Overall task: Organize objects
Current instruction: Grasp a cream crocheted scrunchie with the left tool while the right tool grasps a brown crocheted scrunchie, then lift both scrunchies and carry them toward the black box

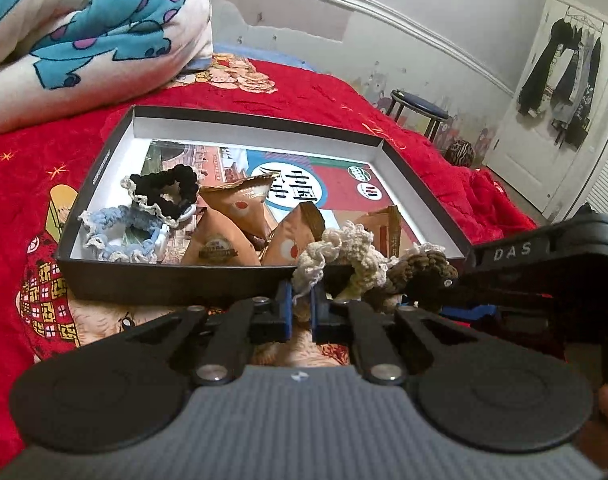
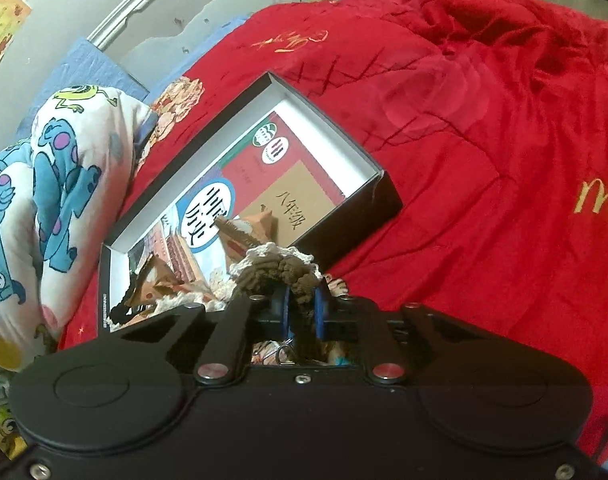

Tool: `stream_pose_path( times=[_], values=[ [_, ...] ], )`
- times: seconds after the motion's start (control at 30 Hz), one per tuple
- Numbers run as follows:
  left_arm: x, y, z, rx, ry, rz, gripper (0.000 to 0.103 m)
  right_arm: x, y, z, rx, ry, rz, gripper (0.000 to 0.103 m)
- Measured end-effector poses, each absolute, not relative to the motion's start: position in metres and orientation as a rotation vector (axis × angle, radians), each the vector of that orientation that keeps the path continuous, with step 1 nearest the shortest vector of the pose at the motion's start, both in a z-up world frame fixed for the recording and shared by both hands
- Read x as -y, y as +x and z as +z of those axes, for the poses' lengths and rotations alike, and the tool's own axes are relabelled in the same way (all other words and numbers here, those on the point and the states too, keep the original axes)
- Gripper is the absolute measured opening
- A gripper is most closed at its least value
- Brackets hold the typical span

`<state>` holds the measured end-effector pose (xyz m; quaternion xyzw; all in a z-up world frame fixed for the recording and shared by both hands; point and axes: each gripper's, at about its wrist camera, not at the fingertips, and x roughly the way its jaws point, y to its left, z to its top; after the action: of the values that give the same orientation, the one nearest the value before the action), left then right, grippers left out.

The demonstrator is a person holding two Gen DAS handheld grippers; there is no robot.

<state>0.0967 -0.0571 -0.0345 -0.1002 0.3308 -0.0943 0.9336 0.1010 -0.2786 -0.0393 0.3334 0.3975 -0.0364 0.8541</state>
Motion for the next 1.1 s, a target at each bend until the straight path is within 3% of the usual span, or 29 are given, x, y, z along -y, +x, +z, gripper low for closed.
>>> stream_pose_path(
  times=[1.1],
  values=[
    [0.036, 0.066, 0.01, -0.56, -0.293, -0.211, 0.01, 0.268, 0.055, 0.007, -0.642, 0.757, 0.121, 0.012]
  ],
)
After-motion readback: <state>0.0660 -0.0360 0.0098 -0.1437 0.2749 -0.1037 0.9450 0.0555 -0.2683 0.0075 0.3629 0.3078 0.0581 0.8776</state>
